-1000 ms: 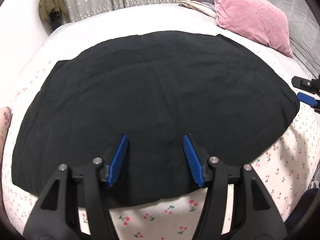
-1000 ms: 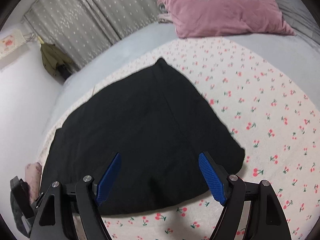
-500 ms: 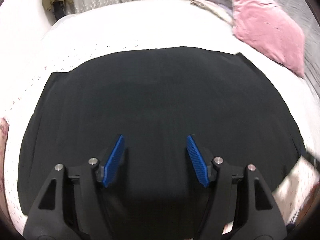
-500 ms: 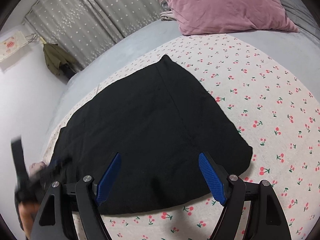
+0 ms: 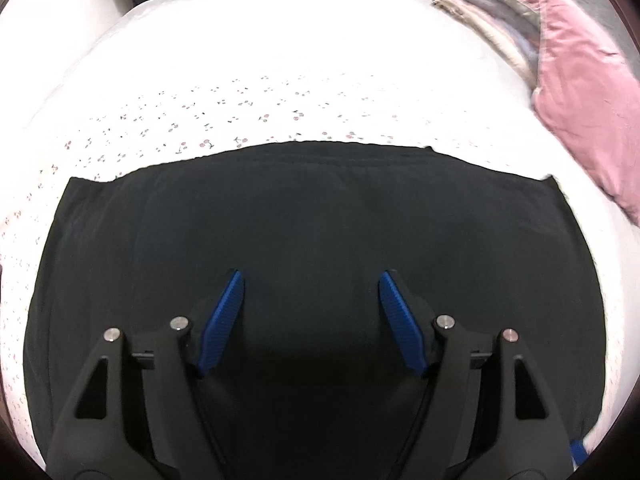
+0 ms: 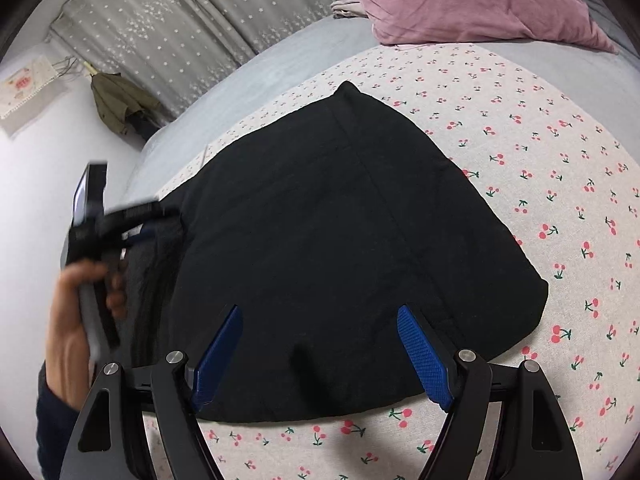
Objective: Fold large clothes
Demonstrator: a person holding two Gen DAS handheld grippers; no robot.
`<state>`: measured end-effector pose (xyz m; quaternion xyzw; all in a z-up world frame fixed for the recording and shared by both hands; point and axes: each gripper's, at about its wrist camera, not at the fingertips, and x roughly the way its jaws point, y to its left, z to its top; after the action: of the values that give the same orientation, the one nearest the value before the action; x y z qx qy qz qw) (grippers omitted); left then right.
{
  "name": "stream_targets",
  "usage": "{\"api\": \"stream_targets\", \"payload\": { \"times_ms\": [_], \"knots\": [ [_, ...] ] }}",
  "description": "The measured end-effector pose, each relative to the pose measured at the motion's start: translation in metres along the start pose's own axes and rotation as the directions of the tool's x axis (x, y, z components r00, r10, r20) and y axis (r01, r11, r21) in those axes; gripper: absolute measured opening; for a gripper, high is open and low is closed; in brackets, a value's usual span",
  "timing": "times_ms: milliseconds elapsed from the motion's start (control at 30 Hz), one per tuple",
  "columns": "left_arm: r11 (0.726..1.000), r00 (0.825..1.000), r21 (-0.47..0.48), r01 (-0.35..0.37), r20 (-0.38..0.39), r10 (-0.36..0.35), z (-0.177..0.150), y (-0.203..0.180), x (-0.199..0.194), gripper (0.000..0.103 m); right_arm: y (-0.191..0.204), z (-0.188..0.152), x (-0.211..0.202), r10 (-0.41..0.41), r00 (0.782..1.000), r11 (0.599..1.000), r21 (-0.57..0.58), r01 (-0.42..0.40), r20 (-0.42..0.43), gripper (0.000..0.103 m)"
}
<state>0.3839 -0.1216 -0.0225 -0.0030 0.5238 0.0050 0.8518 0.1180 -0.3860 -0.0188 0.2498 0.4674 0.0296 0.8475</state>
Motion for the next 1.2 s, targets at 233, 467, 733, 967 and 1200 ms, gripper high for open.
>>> {"api": "stream_targets", "payload": {
  "times_ms": [233,467,733,967,1200],
  "knots": [
    [0.995,0.995,0.002,-0.101,0.019,0.101,-0.006,0.0,0.031,0.074,-0.002,0.0,0.01,-0.023,1.0,1.0,-0.009,0.023,-0.015,0.081],
    [0.993,0.997,-0.087,0.08,0.022,-0.079,-0.042,0.043,-0.031,0.073,-0.014,0.001,0.003,0.01,1.0,0.999,0.039,-0.01,0.0,0.081],
    [0.984,0.981,-0.018,0.178,0.082,-0.176,-0.178,0.041,-0.115,0.074,-0.026,0.002,-0.017,0.023,0.998,0.995,0.1,-0.028,0.053,0.081],
    [0.99,0.983,0.018,0.142,0.115,-0.143,-0.222,0.037,-0.126,0.074,-0.058,0.004,-0.04,0.01,0.992,0.97,0.239,-0.039,0.122,0.081],
    [0.993,0.982,0.017,0.12,0.142,-0.121,-0.234,0.032,-0.118,0.074,-0.123,-0.007,-0.058,-0.043,0.983,0.855,0.516,-0.055,0.176,0.081]
  ]
}}
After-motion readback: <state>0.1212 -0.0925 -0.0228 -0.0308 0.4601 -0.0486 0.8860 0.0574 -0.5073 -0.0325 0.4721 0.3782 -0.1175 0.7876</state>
